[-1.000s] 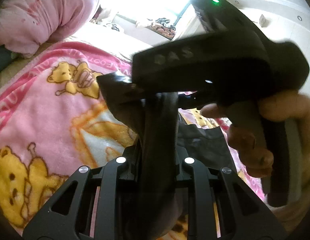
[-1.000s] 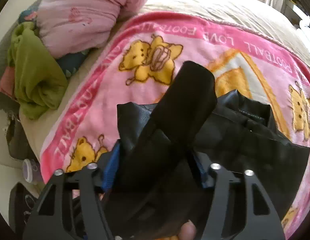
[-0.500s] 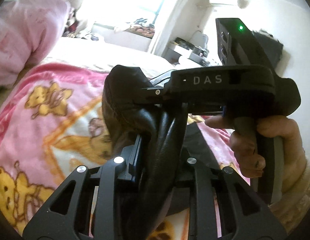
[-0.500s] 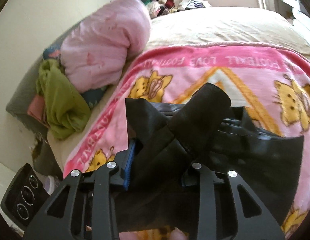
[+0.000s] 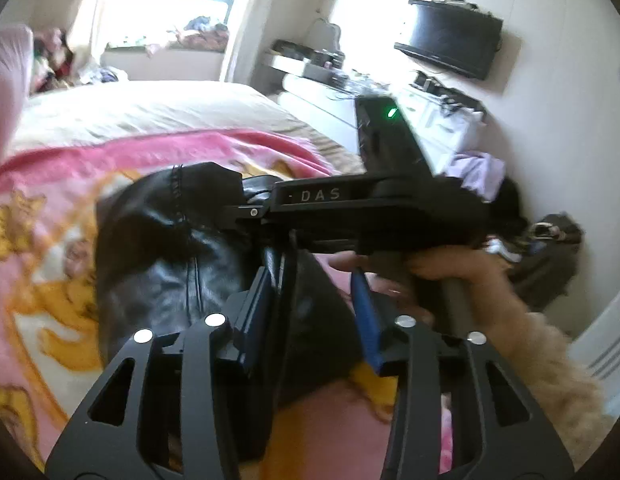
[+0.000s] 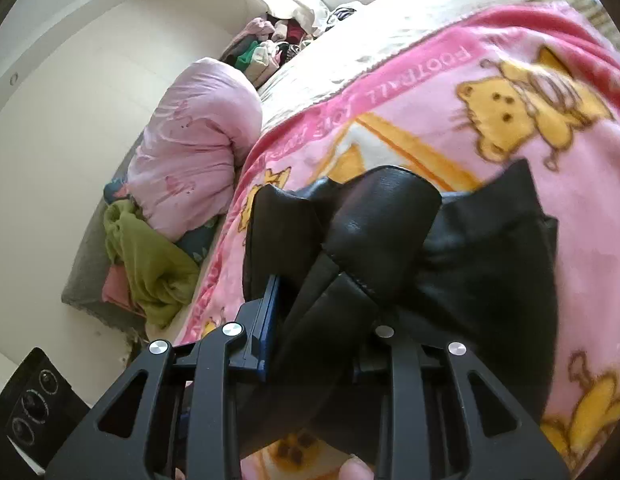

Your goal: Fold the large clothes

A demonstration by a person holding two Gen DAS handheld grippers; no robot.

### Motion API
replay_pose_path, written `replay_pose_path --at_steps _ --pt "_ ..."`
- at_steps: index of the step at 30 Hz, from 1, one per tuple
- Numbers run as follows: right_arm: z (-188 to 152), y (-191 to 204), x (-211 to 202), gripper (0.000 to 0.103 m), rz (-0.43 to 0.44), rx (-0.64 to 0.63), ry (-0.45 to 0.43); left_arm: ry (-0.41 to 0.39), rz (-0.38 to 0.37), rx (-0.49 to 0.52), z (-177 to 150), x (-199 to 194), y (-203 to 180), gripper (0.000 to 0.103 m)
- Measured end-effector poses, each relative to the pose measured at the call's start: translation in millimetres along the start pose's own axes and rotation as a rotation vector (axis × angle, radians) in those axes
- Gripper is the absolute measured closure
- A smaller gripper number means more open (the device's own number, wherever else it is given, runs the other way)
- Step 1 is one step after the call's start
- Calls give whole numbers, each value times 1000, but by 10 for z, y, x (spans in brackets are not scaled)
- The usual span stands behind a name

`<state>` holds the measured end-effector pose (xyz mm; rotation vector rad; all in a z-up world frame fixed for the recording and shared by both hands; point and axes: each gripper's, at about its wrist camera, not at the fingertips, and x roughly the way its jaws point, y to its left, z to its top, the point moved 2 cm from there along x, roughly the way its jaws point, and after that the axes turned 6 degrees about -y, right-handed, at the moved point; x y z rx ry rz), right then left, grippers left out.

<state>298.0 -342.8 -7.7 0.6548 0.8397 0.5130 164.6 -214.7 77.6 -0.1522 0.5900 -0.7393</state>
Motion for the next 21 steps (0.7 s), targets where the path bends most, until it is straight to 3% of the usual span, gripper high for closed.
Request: replay_pose_path --at_steps 3,4,7,9,11,13,14,17,19,21 --pt "-64 -214 -25 77 10 34 -11 -24 -94 -60 -26 -310 53 52" --pt "-89 -283 -27 77 1 40 -14 -50 -89 -46 -29 -421 82 48" --pt "-139 -438 -9 75 7 75 -20 -127 107 6 -49 -631 363 44" --pt "-139 -446 3 72 -14 85 -15 -82 256 -22 -132 -487 709 43" --pt "-121 -390 -20 60 -38 81 -24 7 318 -83 -289 -236 1024 44" --pt "-114 -338 -68 18 -68 83 -37 102 324 -159 -509 28 1233 49" --pt "-119 -307 -89 10 -91 88 -37 107 303 -193 -573 62 1260 49" --pt "-170 -125 -125 6 -124 83 -5 93 322 -168 -610 115 1116 50" --pt "-220 37 -69 5 -181 33 28 85 360 -115 -617 174 966 59" --pt "-260 145 13 4 -263 -31 30 83 366 -104 -626 217 950 61"
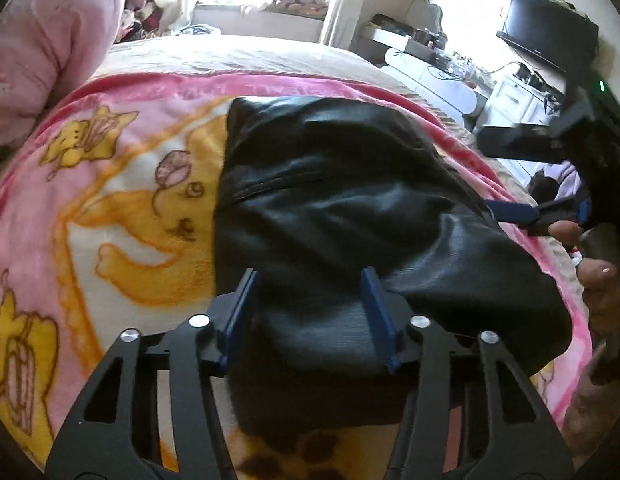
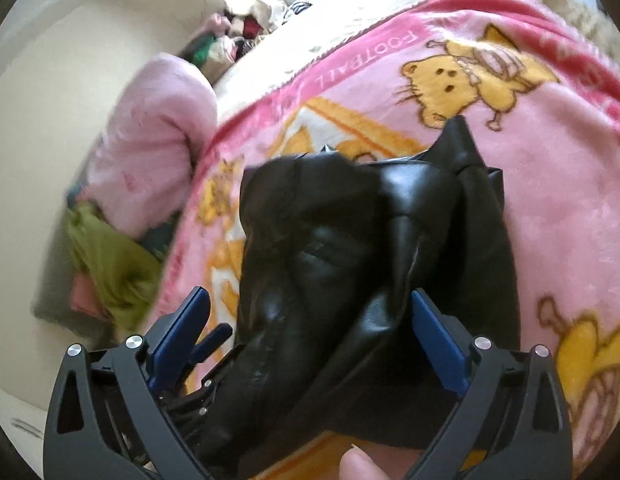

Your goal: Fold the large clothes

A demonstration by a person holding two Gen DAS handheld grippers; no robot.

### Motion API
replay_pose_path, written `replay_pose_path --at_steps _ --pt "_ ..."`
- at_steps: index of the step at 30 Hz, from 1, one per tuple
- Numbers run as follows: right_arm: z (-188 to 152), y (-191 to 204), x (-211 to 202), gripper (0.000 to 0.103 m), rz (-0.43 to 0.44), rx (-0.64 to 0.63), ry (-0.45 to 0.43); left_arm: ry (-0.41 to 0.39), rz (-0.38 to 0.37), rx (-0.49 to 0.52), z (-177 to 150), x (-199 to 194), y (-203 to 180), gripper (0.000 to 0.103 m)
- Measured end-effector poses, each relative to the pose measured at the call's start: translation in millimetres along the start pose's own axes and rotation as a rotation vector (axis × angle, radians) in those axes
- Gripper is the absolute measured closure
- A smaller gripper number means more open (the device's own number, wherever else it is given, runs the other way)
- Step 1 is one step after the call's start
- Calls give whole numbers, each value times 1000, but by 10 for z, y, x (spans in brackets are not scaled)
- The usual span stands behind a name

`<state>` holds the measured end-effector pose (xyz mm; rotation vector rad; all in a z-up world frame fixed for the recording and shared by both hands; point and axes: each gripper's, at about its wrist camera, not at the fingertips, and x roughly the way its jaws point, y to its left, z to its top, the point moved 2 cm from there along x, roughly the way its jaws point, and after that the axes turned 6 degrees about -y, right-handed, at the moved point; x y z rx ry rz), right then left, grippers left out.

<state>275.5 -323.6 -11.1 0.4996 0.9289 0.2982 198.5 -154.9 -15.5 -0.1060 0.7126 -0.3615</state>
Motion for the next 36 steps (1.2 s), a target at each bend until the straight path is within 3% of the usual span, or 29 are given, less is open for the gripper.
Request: replay_pose_path --at_steps 2,4,5,6,8,10,13,15,18,20,27,29,30,31,32,36 --pt "-38 133 133 8 -69 -85 -7 -4 13 9 -2 -12 -29 61" --pt "-61 242 227 62 -163 -193 -38 -2 14 -1 -1 -24 -15 61" --pt "-55 296 234 71 -164 -231 -64 -1 -1 -5 21 -27 -21 61" --pt "-18 375 160 85 -104 -254 -110 6 -19 -8 53 -56 -19 61" --pt "90 414 -52 88 7 -247 -158 -21 -30 -3 145 -142 -17 57" --pt "202 404 -291 89 18 -291 -241 -76 -58 -31 304 -326 43 38" --pt "336 58 -474 89 16 -280 -312 -72 -85 -44 452 -338 38 36" --pt "326 -279 -357 89 -24 -265 -260 -16 -80 -19 442 -119 -34 35" --pt "218 -667 -55 89 -103 -203 -152 92 -138 -58 335 242 -105 35" --pt "173 -829 -36 89 -83 -155 -147 92 -132 -44 302 308 -172 30" --pt "118 -772 -37 86 -143 -165 -154 51 -65 69 195 288 -374 28" --pt "100 -778 -100 73 -134 -112 -159 58 -61 72 193 292 -358 28" --pt "98 -795 -141 57 -82 -58 -147 60 -66 65 199 292 -335 28" --pt "95 -804 -190 35 -30 -19 -141 62 -71 54 207 289 -300 28" --pt "77 -809 -241 29 4 7 -143 66 -79 44 212 287 -273 28" --pt "-39 -737 -417 24 -21 1 -150 70 -89 32 208 281 -259 28"
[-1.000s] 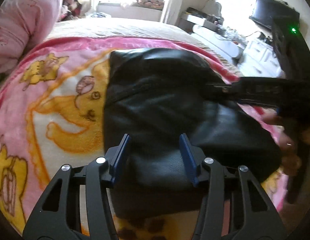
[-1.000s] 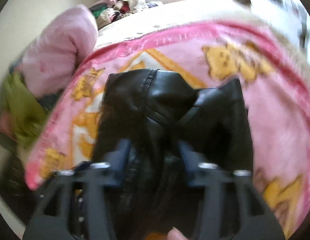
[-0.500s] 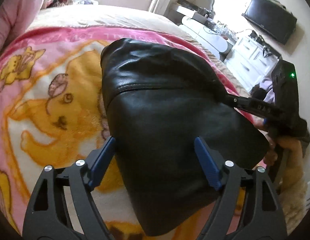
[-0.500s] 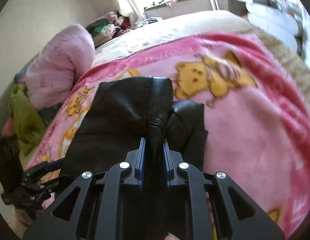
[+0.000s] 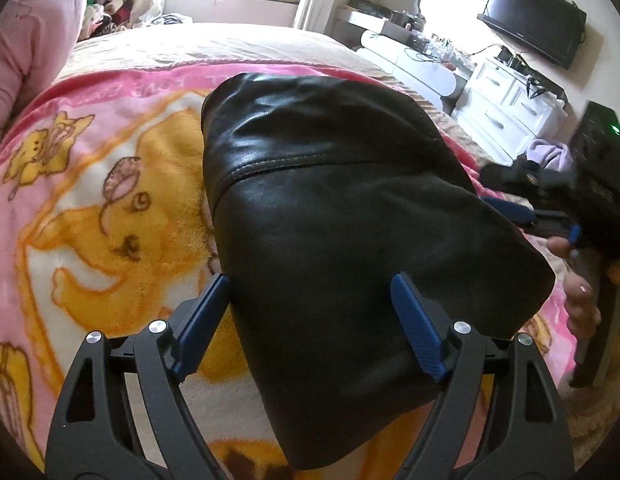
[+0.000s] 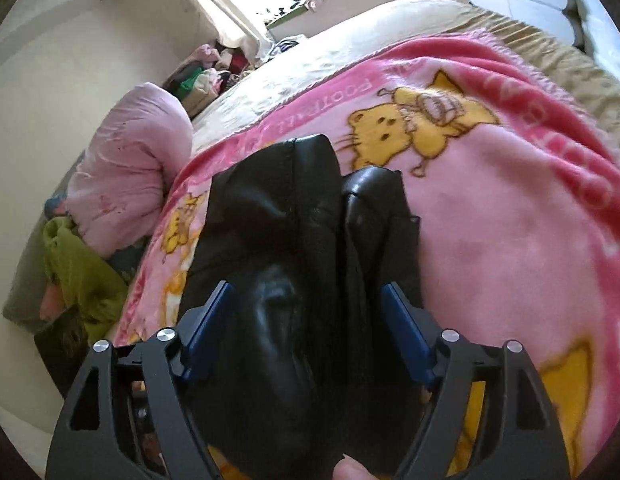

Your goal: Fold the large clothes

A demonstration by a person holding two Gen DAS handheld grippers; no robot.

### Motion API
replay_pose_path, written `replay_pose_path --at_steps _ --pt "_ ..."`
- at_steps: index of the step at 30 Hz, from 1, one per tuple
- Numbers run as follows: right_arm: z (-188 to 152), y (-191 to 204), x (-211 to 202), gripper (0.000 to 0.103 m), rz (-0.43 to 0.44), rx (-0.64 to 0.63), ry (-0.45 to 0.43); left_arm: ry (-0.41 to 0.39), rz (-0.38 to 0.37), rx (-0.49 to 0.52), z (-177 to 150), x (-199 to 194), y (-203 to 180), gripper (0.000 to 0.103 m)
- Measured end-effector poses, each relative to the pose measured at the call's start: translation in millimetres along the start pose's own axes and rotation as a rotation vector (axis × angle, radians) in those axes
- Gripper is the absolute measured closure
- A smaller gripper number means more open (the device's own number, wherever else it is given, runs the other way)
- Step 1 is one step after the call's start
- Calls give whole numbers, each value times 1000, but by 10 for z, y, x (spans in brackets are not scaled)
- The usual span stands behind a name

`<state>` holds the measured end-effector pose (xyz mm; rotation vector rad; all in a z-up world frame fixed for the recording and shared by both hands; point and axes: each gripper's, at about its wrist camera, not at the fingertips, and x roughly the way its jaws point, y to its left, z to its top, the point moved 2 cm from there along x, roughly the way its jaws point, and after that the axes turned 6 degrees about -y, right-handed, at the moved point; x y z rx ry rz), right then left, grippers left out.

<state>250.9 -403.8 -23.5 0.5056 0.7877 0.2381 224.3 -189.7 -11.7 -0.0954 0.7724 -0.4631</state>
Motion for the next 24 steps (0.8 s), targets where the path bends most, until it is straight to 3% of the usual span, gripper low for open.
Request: replay_pose_path --at_steps 8,9,10,13,17,19,24 --pt "-426 11 -134 25 6 55 0 2 -5 0 -10 -1 -11 28" --pt "-470 -8 -120 34 15 71 -1 2 -3 -1 -10 -1 -14 28" --pt "-495 -16 -115 51 27 83 -4 4 -5 2 -13 -1 -22 28" --pt "-553 103 -168 78 15 29 -53 7 -8 16 -15 -4 -27 27" --pt "-558 273 -473 82 16 -53 -144 -15 -43 5 43 -116 -33 27" --pt "-610 191 -536 82 -51 -70 -161 -20 -31 20 62 -133 -50 27" --pt "-879 -223 -194 72 -165 39 -32 67 -31 29 -92 161 -93 21"
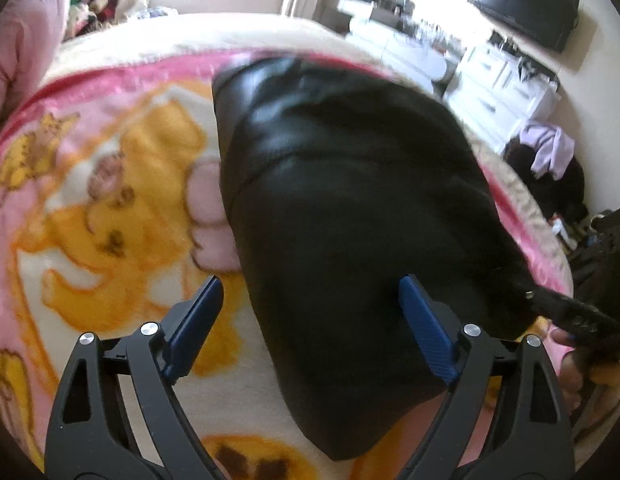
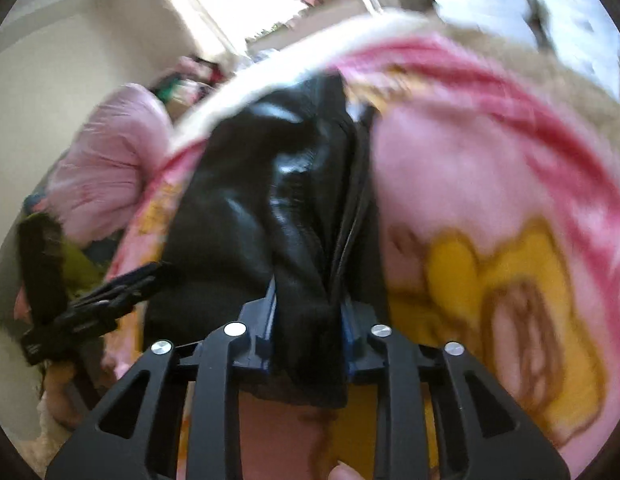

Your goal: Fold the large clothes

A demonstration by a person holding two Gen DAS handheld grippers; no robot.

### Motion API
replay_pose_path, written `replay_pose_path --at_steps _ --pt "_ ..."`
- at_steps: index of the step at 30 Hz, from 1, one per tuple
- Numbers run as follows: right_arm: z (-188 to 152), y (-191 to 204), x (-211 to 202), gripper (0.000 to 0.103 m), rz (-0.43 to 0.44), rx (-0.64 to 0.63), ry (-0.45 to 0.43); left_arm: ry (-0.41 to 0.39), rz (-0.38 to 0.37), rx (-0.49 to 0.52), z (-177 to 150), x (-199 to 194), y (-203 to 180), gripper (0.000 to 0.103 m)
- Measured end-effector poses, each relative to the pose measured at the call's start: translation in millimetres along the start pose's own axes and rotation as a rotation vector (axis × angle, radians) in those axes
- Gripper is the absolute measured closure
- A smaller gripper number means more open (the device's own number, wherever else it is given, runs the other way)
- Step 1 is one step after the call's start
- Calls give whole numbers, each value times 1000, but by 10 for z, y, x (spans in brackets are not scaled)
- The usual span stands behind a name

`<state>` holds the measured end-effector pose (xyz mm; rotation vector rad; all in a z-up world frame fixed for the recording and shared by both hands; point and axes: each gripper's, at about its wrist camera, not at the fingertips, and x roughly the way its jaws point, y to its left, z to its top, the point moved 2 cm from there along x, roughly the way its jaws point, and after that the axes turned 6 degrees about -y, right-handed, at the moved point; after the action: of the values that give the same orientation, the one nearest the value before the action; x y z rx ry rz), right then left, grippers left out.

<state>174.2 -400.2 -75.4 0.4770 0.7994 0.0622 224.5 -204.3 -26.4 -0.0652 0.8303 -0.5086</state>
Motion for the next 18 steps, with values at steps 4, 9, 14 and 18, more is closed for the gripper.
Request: replay_pose_path --at_steps 4,9,14,18 --pt "61 -16 -25 29 -1 14 4 7 -41 -63 -48 60 19 21" --pt "411 -84 -311 17 62 106 -156 -1 -27 -28 -39 22 -22 21" --pt "904 -93 -79 15 5 101 -136 -3 -20 -31 -44 23 -53 21" --pt "1216 -43 246 24 23 102 -120 -9 4 0 -39 21 -103 21"
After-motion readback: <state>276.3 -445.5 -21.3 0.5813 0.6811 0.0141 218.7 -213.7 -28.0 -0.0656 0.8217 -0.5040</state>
